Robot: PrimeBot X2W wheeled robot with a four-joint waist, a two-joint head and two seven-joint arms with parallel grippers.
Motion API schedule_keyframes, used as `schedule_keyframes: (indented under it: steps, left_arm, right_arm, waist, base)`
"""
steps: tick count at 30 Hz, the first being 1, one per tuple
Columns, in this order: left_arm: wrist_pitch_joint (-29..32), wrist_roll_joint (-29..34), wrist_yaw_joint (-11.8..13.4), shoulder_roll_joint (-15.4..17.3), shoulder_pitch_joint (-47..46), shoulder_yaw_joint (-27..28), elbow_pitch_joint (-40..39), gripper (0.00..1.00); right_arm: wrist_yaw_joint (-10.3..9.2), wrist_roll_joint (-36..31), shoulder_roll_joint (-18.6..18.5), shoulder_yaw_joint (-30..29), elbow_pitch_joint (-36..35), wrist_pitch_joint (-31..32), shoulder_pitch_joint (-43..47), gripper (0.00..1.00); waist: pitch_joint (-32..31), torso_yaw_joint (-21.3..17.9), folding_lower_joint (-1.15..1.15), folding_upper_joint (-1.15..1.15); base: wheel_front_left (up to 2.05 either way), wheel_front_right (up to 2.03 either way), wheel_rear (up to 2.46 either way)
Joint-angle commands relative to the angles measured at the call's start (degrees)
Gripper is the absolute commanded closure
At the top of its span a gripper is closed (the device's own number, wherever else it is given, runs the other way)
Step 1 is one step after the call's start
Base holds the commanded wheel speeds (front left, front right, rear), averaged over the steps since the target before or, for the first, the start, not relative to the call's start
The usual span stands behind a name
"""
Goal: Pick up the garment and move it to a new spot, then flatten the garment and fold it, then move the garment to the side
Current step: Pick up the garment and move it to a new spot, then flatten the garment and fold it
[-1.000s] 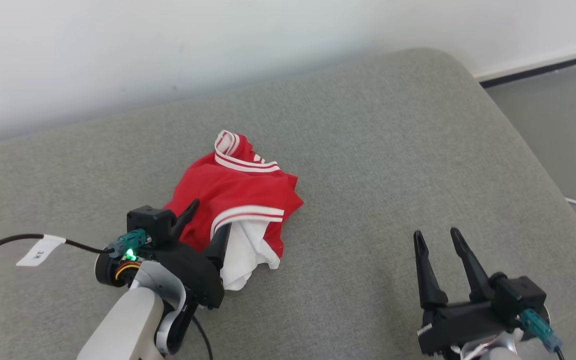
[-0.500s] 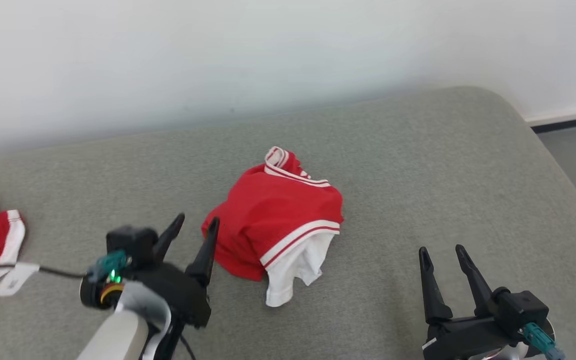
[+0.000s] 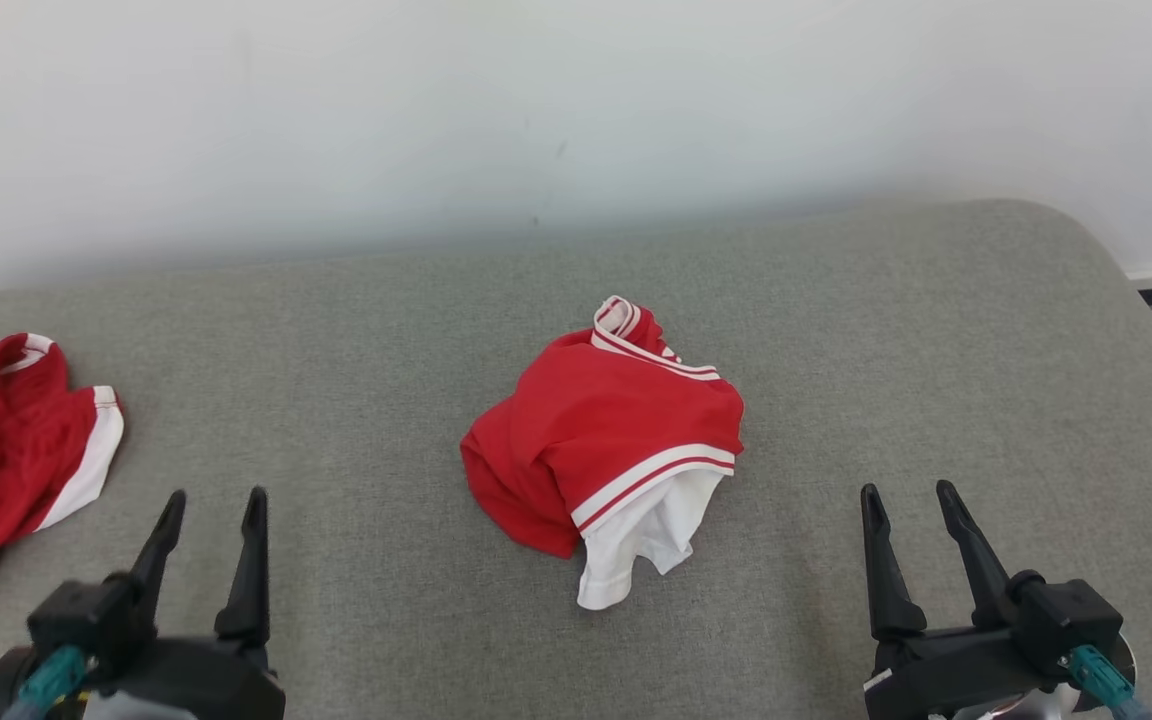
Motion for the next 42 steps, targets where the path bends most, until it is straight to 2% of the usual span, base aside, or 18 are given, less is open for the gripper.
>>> schedule_keyframes:
  steps: [1, 5, 10, 18, 23, 28, 35, 42]
  left_arm:
    - [-0.5, 0.9, 0.6, 0.0, 1.7, 0.3, -1.0, 0.0]
    - [-1.2, 2.0, 1.8, 0.9, 5.6, 1.7, -3.2, 0.0]
    - [-1.3, 3.3, 2.0, 0.6, 10.0, 3.6, -5.7, 0.0]
    - [-1.4, 7.1, 2.5, -2.8, 16.0, 10.5, -10.9, 0.0]
    - [-1.4, 11.7, 0.7, -6.8, 19.2, 14.9, -13.3, 0.0]
    - [-1.4, 15.4, -2.7, -10.3, 20.3, 17.8, -11.7, 0.0]
    - [-1.4, 20.7, -5.8, -13.2, 18.2, 18.5, -7.7, 0.0]
    - [-1.4, 23.9, -8.5, -14.0, 16.5, 18.9, -5.9, 0.0]
  right_arm:
    - [-0.12, -0.5, -0.1, -0.4, -0.1, 0.0, 1.0, 0.0]
    - [-0.12, -1.6, -0.1, -1.2, -0.3, 0.0, 1.7, 0.0]
    - [-0.12, -2.5, -0.1, -2.0, -0.6, 0.0, 2.7, 0.0]
    - [-0.12, -2.3, -0.1, -2.6, -1.0, 0.0, 4.0, 0.0]
    - [-0.12, -1.8, -0.1, -2.2, -1.0, 0.0, 4.9, 0.0]
    - [-0.12, -1.6, -0.1, -1.0, 0.0, 0.0, 5.5, 0.0]
    - [-0.12, -1.5, -0.1, 0.4, 0.4, 0.0, 6.2, 0.0]
    - [-0.12, -1.4, -0.1, 1.0, 0.7, 0.0, 5.9, 0.0]
  waist:
    - [-0.6, 0.5, 0.0, 0.0]
    - [-1.4, 1.3, 0.0, 0.0]
    - [-2.2, 2.3, 0.0, 0.0]
    - [-2.9, 3.0, 0.0, 0.0]
    - [-3.3, 3.8, 0.0, 0.0]
    - [-3.5, 4.7, 0.0, 0.0]
    - [-3.4, 4.9, 0.0, 0.0]
    - [-3.3, 4.8, 0.0, 0.0]
  base:
    - [0.0, 0.0, 0.0]
    - [0.0, 0.0, 0.0]
    - [0.0, 0.0, 0.0]
    - [0.0, 0.0, 0.0]
    - [0.0, 0.0, 0.0]
    - [0.0, 0.0, 0.0]
    - [0.0, 0.0, 0.0]
    - [0.0, 0.0, 0.0]
